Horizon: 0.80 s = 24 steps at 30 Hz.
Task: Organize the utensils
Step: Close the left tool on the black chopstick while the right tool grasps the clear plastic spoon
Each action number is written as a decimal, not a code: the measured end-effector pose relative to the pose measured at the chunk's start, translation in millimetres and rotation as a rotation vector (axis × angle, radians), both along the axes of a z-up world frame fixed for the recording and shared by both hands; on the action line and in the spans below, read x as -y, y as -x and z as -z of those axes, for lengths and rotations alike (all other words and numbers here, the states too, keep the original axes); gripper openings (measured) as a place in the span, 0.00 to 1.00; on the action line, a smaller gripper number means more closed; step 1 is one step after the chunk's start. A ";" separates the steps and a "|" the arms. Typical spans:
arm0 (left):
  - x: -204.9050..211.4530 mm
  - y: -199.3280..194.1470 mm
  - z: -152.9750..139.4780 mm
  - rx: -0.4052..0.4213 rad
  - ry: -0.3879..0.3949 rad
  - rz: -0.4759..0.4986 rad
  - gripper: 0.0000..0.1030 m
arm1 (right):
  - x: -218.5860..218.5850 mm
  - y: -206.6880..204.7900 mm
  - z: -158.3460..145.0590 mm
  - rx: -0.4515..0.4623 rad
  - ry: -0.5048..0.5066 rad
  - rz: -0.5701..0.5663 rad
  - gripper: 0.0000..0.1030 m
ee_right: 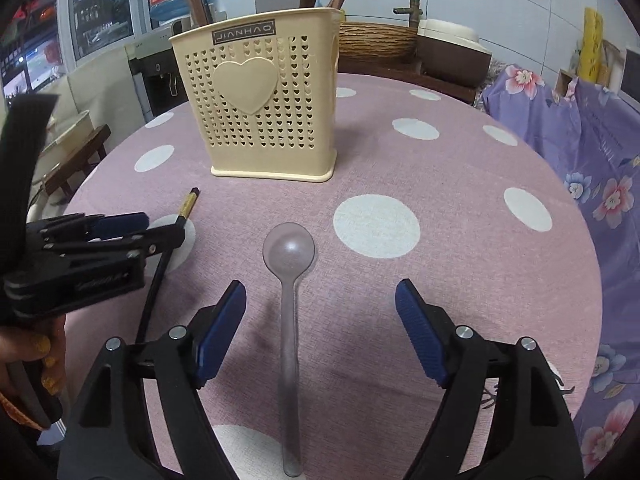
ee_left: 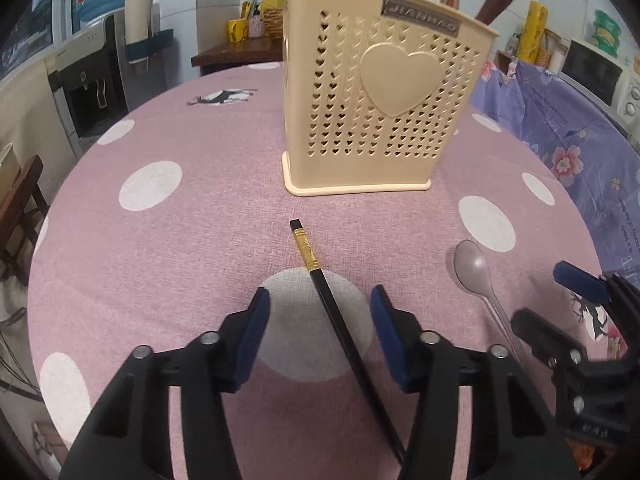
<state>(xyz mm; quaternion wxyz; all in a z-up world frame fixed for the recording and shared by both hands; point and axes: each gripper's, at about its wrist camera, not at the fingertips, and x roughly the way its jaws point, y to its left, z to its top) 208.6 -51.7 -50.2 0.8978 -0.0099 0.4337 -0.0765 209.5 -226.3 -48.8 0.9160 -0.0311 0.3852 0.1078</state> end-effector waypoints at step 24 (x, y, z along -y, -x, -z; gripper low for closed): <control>-8.4 -20.9 3.0 -0.027 -0.002 0.008 0.10 | -23.7 -33.3 18.8 -0.124 0.061 -0.043 0.75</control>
